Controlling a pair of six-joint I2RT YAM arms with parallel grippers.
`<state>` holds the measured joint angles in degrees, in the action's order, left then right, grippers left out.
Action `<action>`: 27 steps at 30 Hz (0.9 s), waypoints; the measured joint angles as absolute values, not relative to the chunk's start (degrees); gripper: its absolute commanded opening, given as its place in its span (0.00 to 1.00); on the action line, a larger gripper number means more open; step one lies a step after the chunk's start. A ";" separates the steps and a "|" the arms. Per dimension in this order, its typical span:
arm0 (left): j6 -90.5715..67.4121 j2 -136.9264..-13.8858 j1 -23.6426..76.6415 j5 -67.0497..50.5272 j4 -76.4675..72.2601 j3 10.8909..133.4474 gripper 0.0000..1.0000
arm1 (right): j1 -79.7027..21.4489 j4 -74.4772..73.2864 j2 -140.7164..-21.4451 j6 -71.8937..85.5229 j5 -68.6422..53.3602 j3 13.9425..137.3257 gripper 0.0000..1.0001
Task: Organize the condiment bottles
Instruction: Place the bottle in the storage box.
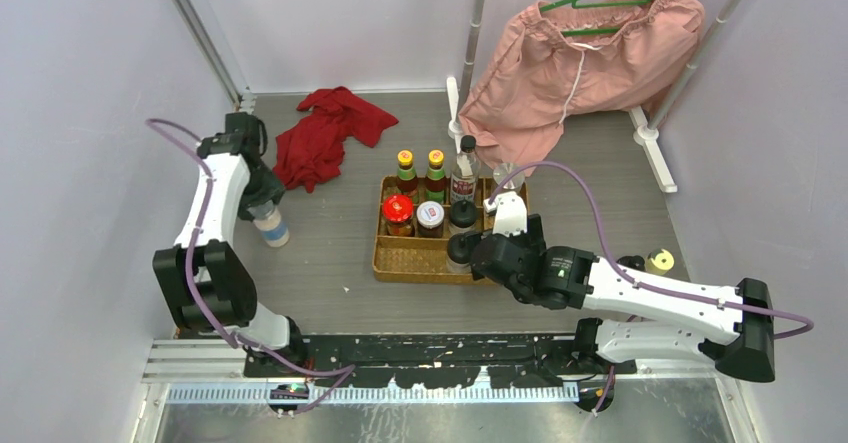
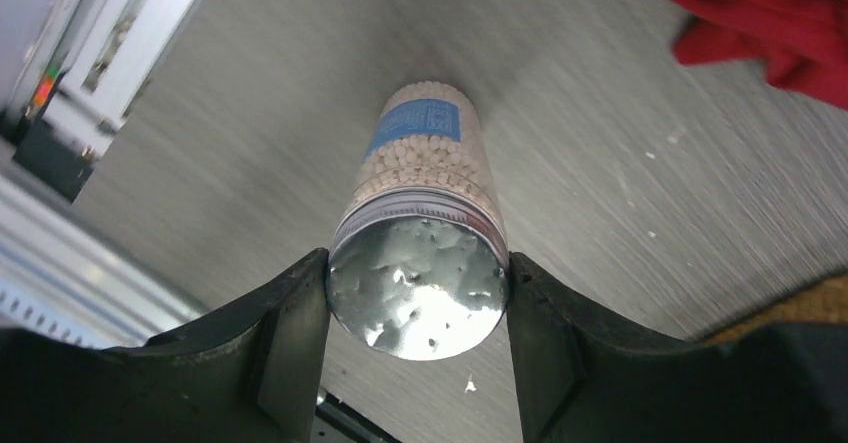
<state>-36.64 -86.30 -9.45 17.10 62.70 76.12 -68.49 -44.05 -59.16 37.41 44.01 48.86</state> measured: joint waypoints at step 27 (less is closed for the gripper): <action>-25.56 -78.19 10.09 2.31 53.84 68.73 0.45 | -68.12 -44.31 -59.11 37.74 44.47 49.41 1.00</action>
<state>-25.56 -78.19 10.09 2.31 53.84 68.73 -68.12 -44.31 -59.11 37.74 44.47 49.41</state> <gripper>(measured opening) 0.596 0.995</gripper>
